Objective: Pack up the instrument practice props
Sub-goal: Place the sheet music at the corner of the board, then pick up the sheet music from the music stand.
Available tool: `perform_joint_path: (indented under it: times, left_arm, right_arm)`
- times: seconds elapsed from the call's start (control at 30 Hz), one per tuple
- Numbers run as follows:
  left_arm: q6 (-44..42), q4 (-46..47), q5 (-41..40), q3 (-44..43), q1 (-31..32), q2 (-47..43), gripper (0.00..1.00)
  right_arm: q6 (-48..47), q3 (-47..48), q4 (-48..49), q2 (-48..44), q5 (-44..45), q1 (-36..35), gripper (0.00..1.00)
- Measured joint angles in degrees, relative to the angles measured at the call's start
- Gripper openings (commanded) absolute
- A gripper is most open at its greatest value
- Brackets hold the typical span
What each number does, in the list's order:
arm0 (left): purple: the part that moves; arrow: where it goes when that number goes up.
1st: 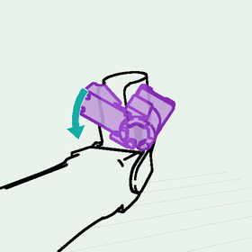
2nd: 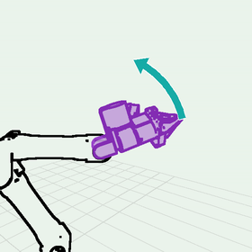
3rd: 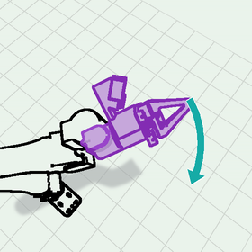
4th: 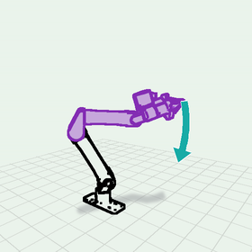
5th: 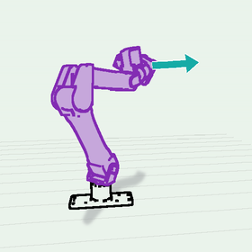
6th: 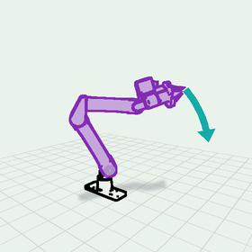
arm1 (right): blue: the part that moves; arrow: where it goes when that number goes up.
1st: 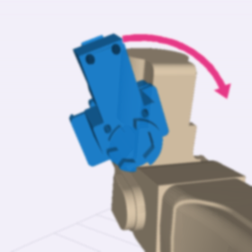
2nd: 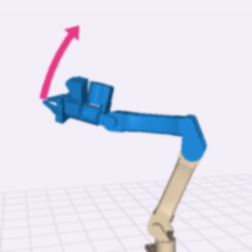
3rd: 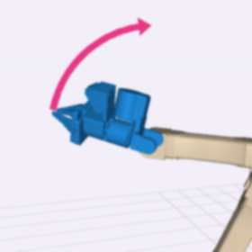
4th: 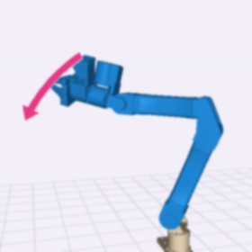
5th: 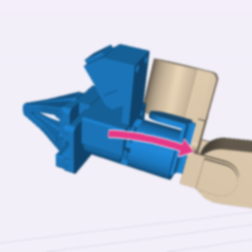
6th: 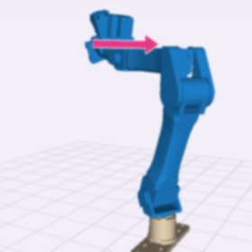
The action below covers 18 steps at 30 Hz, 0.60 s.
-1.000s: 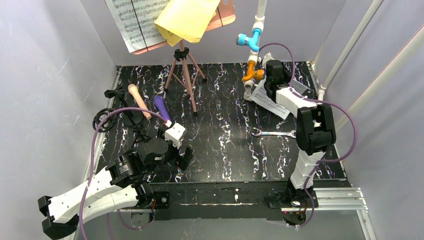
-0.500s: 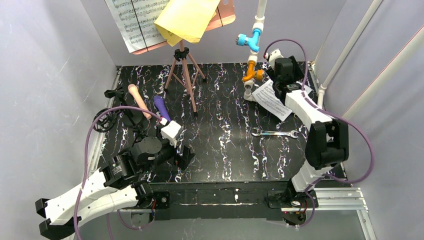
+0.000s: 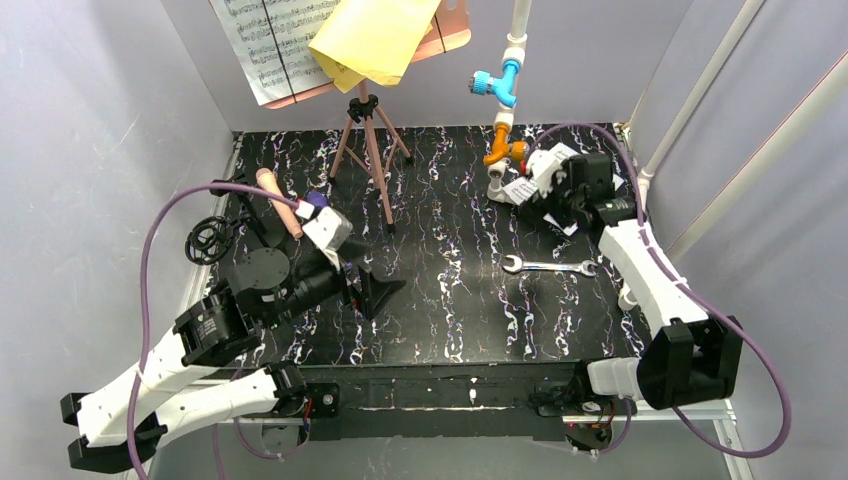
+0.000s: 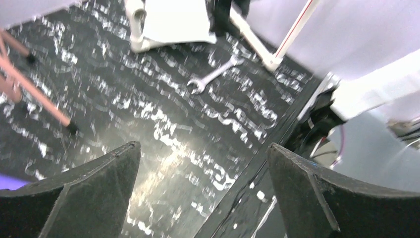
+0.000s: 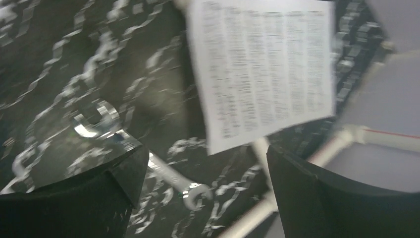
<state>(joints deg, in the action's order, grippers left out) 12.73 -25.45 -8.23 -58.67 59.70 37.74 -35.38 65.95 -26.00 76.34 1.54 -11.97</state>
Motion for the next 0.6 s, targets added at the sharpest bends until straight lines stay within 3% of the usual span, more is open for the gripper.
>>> perform_joint_path:
  times: [0.17, 0.33, 0.47, 0.6]
  left_arm:
    - [1.66, 5.33, 1.7, -9.27, -1.01, 7.5, 0.98]
    - [1.88, 8.26, 2.82, -18.71, -7.26, 16.39, 0.98]
    - [-13.14, 5.79, 0.48, -26.12, -9.99, 22.18, 0.98]
    - [-37.29, 7.06, -2.99, -22.08, -10.12, 20.44, 0.98]
  right_arm:
    - [-1.68, -7.96, -5.62, -3.67, -12.92, -0.68, 0.98]
    - [-2.34, -11.96, -7.3, -5.57, -22.6, -0.52, 0.98]
    - [-2.58, -15.32, -6.6, -9.14, -30.14, -0.37, 0.98]
    - [-2.89, -18.53, -6.43, -11.85, -36.11, 0.26, 0.98]
